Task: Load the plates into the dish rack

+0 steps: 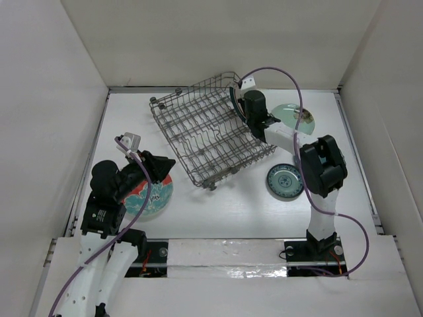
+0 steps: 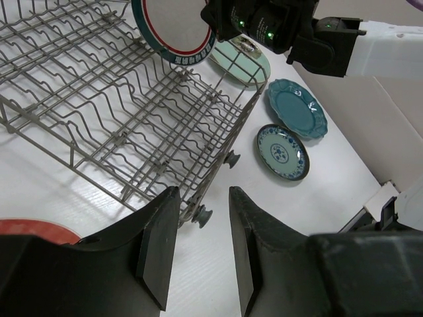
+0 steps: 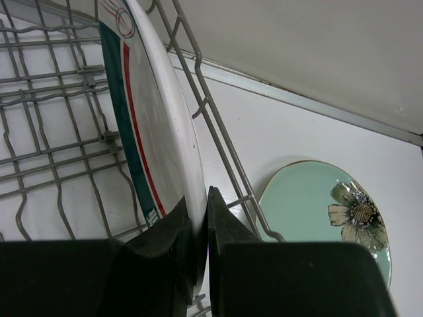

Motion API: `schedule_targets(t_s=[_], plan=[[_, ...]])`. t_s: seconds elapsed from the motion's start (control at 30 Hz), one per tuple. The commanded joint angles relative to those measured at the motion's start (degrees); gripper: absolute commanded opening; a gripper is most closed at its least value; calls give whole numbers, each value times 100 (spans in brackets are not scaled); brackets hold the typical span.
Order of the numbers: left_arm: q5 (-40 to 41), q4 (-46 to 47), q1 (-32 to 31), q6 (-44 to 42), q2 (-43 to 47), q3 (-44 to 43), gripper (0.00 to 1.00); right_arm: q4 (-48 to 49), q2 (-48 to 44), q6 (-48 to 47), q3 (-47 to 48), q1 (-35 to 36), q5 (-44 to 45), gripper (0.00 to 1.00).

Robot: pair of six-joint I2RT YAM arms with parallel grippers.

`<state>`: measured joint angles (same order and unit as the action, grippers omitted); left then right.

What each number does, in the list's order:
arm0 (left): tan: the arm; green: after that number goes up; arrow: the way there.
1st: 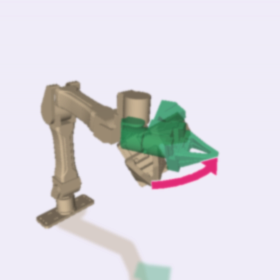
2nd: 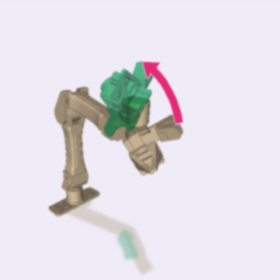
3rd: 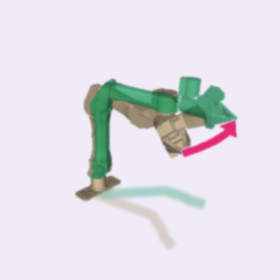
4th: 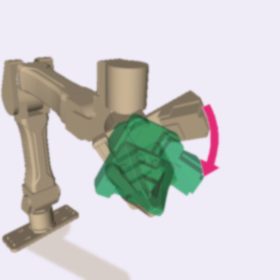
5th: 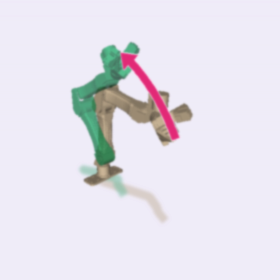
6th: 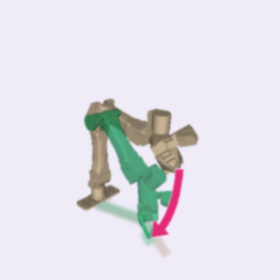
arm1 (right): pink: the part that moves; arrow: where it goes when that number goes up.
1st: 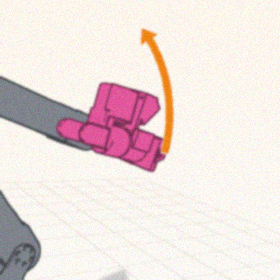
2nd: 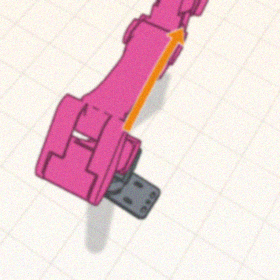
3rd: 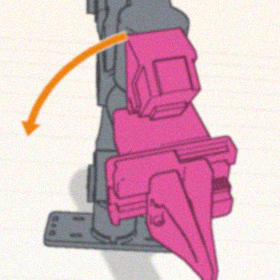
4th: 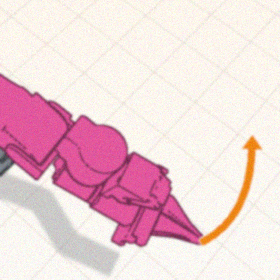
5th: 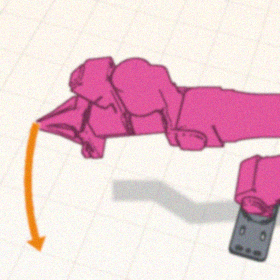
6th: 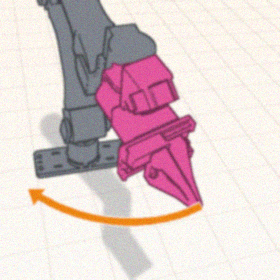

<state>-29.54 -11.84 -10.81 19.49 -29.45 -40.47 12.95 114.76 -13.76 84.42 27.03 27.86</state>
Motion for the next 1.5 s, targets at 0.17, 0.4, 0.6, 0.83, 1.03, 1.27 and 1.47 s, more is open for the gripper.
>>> schedule_targets(t_s=[0.17,0.4,0.6,0.83,1.03,1.27,1.47], plan=[[-78,305,-18,-59,10,48,33,306,-639,523,-383,23,115,21],[-78,287,-18,-59,27,57,33,-81,-1025,1575,-401,-180,-359,40],[-78,287,-18,-59,54,65,33,-547,-1078,2087,-251,-365,-694,49],[-78,305,-18,-41,54,57,33,-513,-1693,2606,-662,-295,-1221,56],[-78,349,-18,20,220,65,9,-22,-2598,3203,-1375,512,-1563,33],[-78,454,-18,99,607,118,0,761,-2723,4205,-2263,1980,-1802,0],[-78,454,-18,143,757,83,13,1095,-2353,5242,-2412,3360,-1153,0]])
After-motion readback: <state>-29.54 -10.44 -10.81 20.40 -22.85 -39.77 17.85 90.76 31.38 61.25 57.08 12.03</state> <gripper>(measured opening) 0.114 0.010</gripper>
